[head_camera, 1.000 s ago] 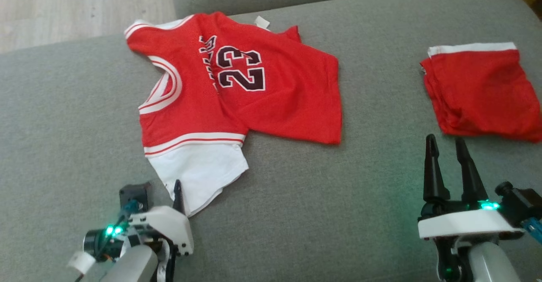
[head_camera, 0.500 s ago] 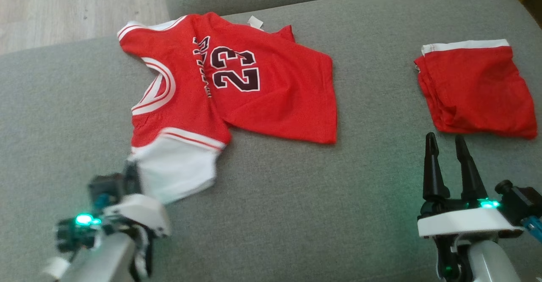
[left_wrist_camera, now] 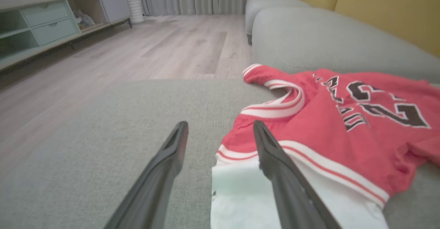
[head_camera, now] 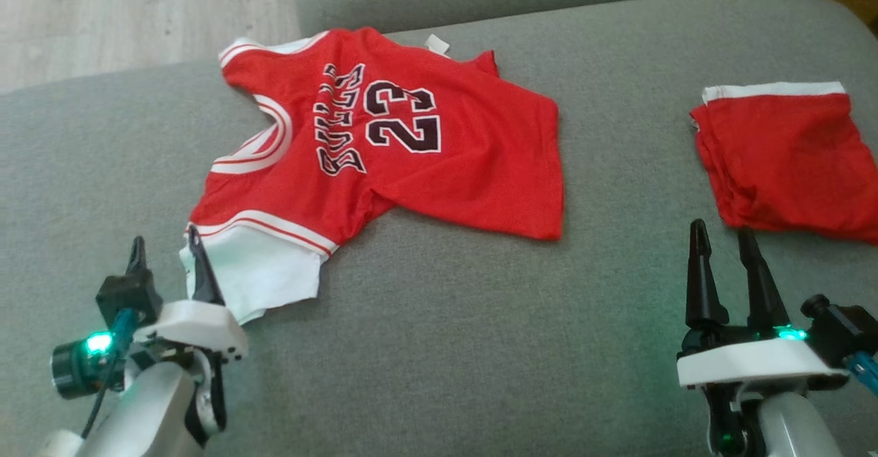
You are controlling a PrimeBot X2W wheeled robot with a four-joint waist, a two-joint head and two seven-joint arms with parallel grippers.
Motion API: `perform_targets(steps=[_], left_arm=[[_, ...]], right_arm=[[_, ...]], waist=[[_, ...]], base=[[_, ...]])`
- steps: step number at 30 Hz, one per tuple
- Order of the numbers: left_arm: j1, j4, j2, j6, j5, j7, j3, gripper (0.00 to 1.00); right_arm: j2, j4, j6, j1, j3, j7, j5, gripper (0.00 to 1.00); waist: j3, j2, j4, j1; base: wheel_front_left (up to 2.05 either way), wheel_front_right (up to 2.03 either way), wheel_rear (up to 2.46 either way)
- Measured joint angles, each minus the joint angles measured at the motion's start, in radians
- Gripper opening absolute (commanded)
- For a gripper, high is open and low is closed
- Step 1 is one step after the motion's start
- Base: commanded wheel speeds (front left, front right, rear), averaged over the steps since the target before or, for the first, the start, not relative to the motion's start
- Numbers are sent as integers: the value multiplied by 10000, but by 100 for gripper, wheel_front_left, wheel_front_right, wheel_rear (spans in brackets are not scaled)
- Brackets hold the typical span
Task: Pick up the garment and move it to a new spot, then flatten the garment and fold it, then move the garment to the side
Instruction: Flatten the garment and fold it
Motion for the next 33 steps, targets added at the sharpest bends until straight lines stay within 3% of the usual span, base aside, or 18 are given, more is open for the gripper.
perform_targets(steps=[11,20,33], left_arm=[[1097,-1856,-470,-267,644,-349,-215,100],[1675,-2347,-865,-336,978,-351,-629,100],[1345,-2272,-1043,-359,1252,-351,-857,100]], right_arm=[[2,-17,0,105,-21,0,-169,100],[2,370,0,169,-90,0,-552,100],[-6,3628,0,-1903,-201,1083,-608,100]], waist=[[-497,0,726,0],[-499,0,1570,0],[162,0,2774,1]], base=[[0,0,0],[0,0,0],[0,0,0]])
